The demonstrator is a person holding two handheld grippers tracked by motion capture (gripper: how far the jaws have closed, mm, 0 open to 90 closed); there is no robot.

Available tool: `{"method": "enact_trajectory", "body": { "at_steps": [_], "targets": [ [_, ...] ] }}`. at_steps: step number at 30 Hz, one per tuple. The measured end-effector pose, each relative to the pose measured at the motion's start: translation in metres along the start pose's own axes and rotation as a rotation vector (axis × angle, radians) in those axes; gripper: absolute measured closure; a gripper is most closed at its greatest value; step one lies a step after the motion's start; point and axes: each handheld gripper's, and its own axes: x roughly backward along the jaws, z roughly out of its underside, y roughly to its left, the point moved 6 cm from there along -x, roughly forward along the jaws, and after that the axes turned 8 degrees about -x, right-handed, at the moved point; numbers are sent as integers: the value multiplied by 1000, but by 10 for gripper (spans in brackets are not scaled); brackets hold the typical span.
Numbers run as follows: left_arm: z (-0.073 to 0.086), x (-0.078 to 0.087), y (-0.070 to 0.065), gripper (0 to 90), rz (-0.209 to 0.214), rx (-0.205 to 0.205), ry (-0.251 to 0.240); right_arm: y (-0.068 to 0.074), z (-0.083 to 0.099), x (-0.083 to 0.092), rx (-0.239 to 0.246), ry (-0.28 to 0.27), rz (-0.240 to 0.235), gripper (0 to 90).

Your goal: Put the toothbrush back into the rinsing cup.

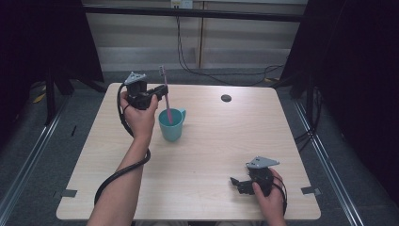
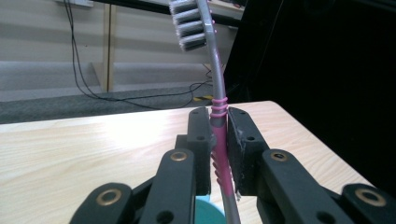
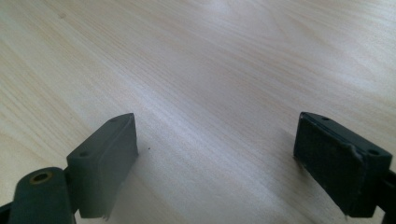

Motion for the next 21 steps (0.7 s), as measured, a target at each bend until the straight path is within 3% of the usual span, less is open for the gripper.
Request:
{"method": "enact_trajectory", "body": {
  "at_steps": [21],
  "targets": [
    [12,-19,8,804,-19,-8,2,0,0,0,-1,1,-1,129]
  ]
}}
